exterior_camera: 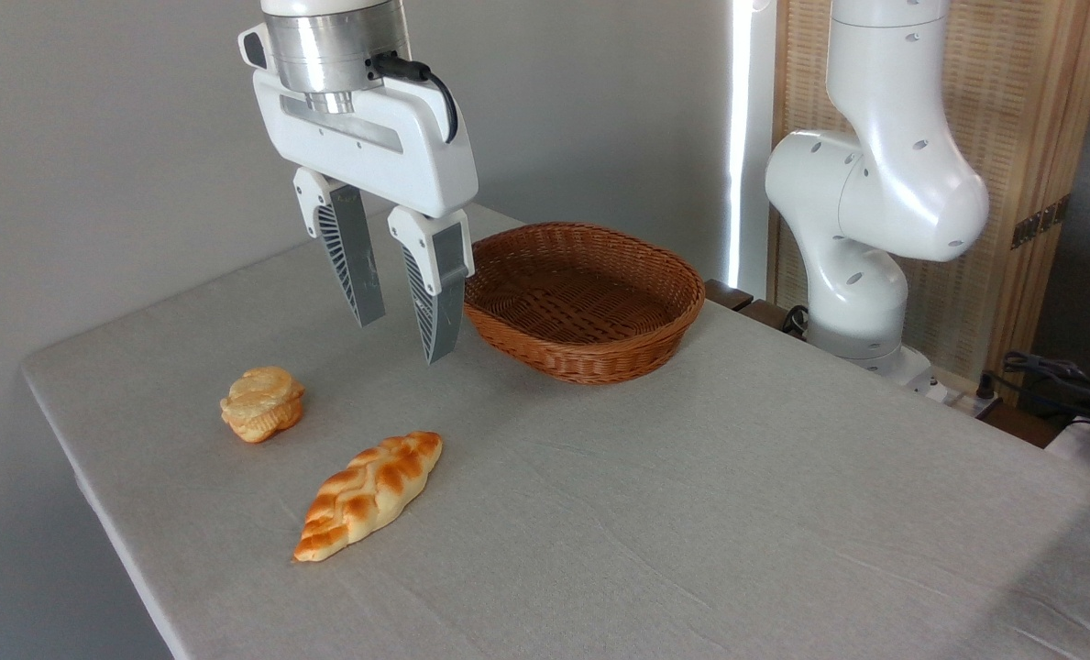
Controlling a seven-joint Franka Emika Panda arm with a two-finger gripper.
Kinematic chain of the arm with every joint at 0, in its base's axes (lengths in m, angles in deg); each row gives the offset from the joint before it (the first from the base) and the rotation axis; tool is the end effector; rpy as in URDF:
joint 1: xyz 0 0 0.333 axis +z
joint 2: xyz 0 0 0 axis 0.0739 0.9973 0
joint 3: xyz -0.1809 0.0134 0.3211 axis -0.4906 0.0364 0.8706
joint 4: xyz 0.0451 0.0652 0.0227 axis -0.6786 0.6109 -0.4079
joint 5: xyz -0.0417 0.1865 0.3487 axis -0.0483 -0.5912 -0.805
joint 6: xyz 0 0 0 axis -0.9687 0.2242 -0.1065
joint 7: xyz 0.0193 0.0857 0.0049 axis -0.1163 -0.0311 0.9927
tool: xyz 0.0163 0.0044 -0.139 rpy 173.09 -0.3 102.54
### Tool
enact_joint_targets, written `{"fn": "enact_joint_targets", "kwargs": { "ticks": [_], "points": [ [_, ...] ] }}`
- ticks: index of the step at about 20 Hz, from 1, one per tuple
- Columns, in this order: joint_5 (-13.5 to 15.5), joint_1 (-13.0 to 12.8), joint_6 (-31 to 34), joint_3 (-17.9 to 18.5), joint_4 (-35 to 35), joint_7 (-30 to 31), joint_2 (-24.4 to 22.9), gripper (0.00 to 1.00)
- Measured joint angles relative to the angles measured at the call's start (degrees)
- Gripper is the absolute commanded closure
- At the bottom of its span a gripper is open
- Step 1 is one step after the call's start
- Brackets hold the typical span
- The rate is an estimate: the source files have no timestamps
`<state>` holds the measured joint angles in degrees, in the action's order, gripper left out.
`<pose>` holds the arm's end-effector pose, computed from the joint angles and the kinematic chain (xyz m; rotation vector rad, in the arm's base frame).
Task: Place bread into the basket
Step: 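Lower the open gripper down onto the small round bun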
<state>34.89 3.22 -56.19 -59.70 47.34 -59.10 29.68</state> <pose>0.5678 -0.0509 0.6254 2.9472 -1.0233 0.0688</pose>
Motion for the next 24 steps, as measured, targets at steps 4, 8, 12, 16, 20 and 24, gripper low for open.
{"fn": "enact_joint_targets", "kwargs": {
  "ticks": [4, 8, 12, 16, 20, 24],
  "points": [
    [0.0, 0.0, 0.0, 0.0, 0.0, 0.0, 0.2, 0.0],
    [0.0, 0.0, 0.0, 0.0, 0.0, 0.0, 0.2, 0.0],
    [0.0, 0.0, 0.0, 0.0, 0.0, 0.0, 0.2, 0.0],
    [0.6, -0.3, -0.1, -0.7, 0.0, 0.0, 0.7, 0.0],
    [1.0, -1.0, -2.9, -4.8, 0.3, 2.5, 2.7, 0.0],
    [2.5, -1.5, -11.9, -9.2, 3.0, 6.8, 4.6, 0.0]
  ]
}}
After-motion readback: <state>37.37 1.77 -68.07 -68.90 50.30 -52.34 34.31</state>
